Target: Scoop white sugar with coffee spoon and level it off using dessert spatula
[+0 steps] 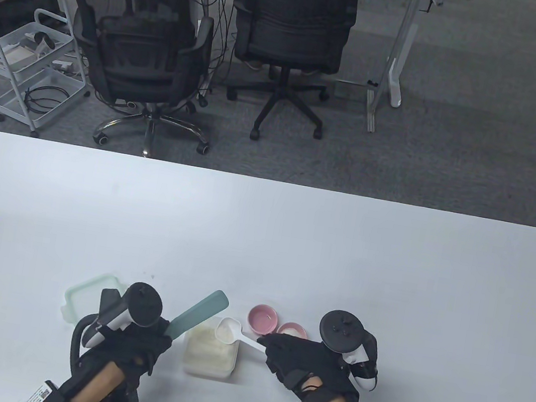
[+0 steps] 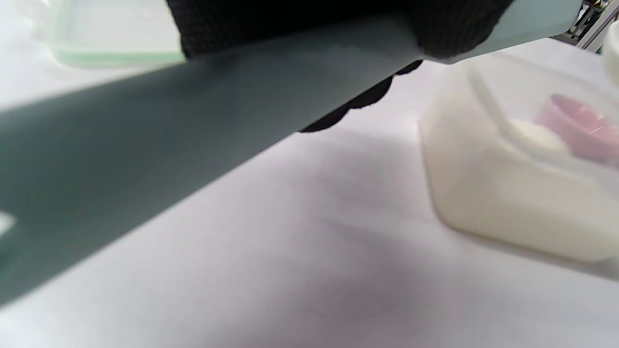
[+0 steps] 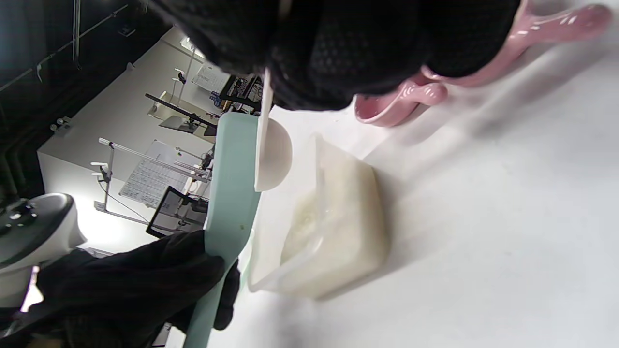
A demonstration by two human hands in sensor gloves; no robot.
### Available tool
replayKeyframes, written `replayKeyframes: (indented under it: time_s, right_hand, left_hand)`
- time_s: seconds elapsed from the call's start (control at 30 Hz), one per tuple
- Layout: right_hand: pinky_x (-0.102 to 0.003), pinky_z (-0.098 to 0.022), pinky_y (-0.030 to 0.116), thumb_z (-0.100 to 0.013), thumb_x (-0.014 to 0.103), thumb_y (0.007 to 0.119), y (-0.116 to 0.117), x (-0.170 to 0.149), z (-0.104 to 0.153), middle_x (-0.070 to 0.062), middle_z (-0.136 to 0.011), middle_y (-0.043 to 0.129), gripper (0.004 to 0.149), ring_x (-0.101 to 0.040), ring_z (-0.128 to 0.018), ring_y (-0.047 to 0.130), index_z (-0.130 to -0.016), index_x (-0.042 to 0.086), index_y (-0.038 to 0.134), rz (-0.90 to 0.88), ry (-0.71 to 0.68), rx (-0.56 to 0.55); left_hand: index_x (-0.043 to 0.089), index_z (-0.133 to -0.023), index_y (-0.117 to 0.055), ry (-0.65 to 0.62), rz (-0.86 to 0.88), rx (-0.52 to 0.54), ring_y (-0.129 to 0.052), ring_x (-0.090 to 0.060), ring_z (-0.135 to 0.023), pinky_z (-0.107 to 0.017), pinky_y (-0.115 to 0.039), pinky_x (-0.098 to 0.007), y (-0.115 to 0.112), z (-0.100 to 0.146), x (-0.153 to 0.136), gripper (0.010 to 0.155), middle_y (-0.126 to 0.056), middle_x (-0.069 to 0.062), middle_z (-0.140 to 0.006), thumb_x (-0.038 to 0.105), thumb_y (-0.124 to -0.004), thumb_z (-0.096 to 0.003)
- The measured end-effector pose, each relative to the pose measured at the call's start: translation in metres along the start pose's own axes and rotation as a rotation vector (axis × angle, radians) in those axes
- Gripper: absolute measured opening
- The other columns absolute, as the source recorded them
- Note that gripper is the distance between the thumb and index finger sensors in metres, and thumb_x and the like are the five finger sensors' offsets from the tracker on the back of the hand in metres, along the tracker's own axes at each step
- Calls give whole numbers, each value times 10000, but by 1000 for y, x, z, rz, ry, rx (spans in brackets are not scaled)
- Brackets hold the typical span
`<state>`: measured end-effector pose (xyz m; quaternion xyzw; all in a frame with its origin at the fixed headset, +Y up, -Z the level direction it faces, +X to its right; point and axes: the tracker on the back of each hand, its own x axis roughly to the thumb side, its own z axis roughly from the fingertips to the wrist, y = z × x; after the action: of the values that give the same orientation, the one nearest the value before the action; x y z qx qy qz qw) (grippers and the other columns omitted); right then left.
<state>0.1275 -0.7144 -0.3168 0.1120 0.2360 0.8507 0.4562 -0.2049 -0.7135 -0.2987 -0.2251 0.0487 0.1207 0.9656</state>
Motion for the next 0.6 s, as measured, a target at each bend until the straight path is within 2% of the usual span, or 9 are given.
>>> replayKeyframes:
  time_s: [0.2,0.33,0.37,0.4,0.43,0.5,0.57,0.6]
  right_hand:
    - [-564,-595,687,-539,276,753,1,1,0,-102,-652,931,497,-241,-436,891,-966,22,765,-9,-8,5]
    - [-564,-596,686,-539,276,754,1,1,0,-103,-652,930,498,-241,-437,890,-966,21,764,-6,-8,9]
    - [-565,-595,686,-539,276,753,1,1,0,-101,-653,930,499,-242,-437,891,-967,21,764,-6,-8,9]
    - [-565,-595,686,-539,276,753,1,1,0,-102,-652,931,498,-242,-437,890,-967,21,764,-3,-7,10]
    - [-564,-596,686,-539,276,753,1,1,0,-102,-652,931,497,-240,-437,891,-967,23,764,0,-7,10]
    - [-565,-595,686,-539,276,753,2,1,0,-102,-652,931,498,-240,-437,891,-966,21,764,0,-7,8]
    - [-565,-595,686,-540,277,753,2,1,0,-101,-653,930,498,-240,-437,891,-967,23,764,-5,-13,7]
    - [-564,-595,686,-539,276,754,2,1,0,-102,-651,931,498,-241,-437,890,-967,22,764,-5,-15,3]
  left_hand:
    - [313,-954,-806,-42,51,90,-1057,-197,-666,-529,-886,-365,3,6,4,489,-936,61,-872,509,-769,-507]
    - [317,-959,-800,-55,9,163,-1045,-203,-666,-538,-875,-374,-2,6,12,487,-929,33,-872,503,-761,-511]
    - [312,-949,-812,-40,-34,142,-1046,-210,-654,-529,-875,-378,-6,5,15,485,-938,30,-858,496,-765,-504]
    - [331,-967,-779,-1,-121,72,-1037,-199,-675,-545,-870,-376,-10,3,18,485,-912,45,-886,501,-737,-515]
    - [344,-965,-765,-1,-151,80,-1045,-175,-688,-545,-882,-359,-10,5,18,484,-910,70,-894,512,-725,-513]
    - [311,-944,-825,-28,-70,154,-1056,-186,-638,-530,-887,-362,-7,10,19,486,-948,50,-843,512,-757,-506]
    - [323,-961,-794,-59,-7,217,-1030,-204,-660,-553,-861,-384,-4,11,19,484,-921,42,-861,512,-741,-519]
    - [299,-960,-813,-39,-36,191,-1037,-208,-662,-554,-870,-377,-5,10,19,477,-930,29,-863,473,-764,-519]
